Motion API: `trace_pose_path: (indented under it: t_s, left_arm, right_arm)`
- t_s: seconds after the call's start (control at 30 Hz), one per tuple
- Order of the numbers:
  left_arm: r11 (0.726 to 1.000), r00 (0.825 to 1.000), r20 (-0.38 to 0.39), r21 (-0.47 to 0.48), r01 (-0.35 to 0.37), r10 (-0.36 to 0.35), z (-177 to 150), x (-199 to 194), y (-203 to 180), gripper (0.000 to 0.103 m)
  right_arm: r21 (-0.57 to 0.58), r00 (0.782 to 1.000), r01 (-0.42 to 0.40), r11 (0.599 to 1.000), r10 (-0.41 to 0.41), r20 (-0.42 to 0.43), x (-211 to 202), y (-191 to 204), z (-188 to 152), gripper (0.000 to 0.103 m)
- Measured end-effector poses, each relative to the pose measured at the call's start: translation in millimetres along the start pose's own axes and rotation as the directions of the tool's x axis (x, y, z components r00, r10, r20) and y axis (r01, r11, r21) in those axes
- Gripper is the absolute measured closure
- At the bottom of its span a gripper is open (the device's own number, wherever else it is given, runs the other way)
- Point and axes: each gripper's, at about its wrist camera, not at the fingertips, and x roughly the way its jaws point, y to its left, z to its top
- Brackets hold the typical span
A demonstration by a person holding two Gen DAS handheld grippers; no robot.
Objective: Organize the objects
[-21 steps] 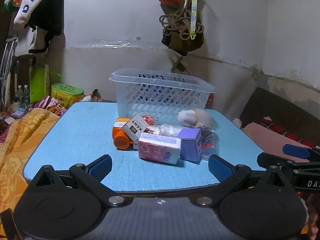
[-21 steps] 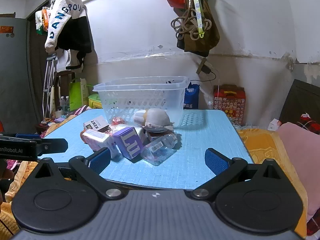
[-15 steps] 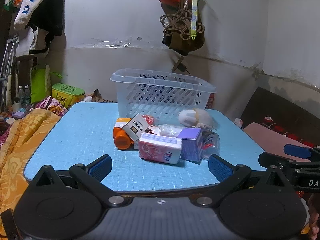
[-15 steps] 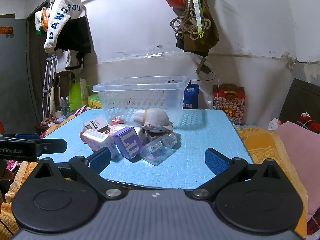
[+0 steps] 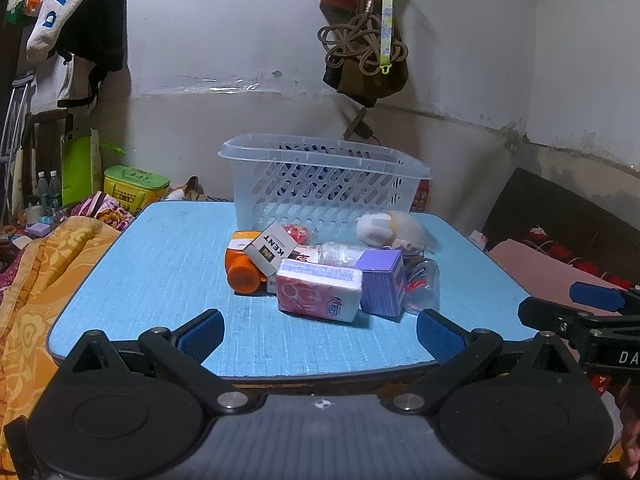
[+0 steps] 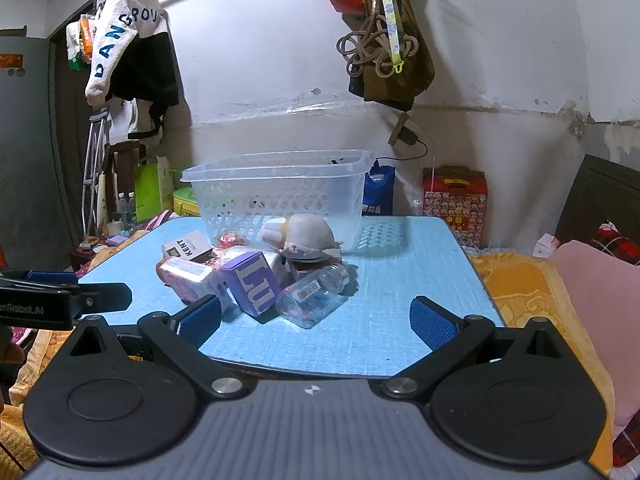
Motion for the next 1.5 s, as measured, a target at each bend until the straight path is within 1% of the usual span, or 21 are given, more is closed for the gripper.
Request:
trace_pose_path:
  t_s: [0.23,0.63,1.33,1.43,1.5]
  left_arm:
    - [1.0,1.0,0.005,-0.008,0.026,-0.026,-1.8,-1.9,-1.1,0.0]
    - [1.0,1.0,0.0,0.0,0.012,-0.012,-3.4,-1.0,-2.9,0.0]
    - [1.0,1.0,-0.011,0.006,-0.01,0.01,-5.0,-0.1,-2.5,0.0]
    - [1.0,1.0,-0.005,0.02,-0.012,0.012,-5.4,-0.6,-3.0,0.0]
    - [0.999,1.0,-0.014,0.032,-0.017,0.018,-6.8,1.8,-1.8,0.0]
  right_arm:
    - [0.0,1.0,0.006,1.0,-0.006,-0.004,0.4,0.1,-0.6,0.0]
    - [-0.009,1.0,-0.012,1.0,0.011,-0.026,1.5,1.4,-0.3,0.0]
    - [0.011,0.998,-0.055,0.998,0.056,-0.009,-1.9,0.5,-0.1,0.0]
    - [0.023,0.998,-0.063,0.998,0.063,-0.016,-1.5,-1.8,-0.2,0.0]
    - [0.029,0.997,-0.072,0.997,0.073,-0.028,-0.8,-3.0,-0.9,0.0]
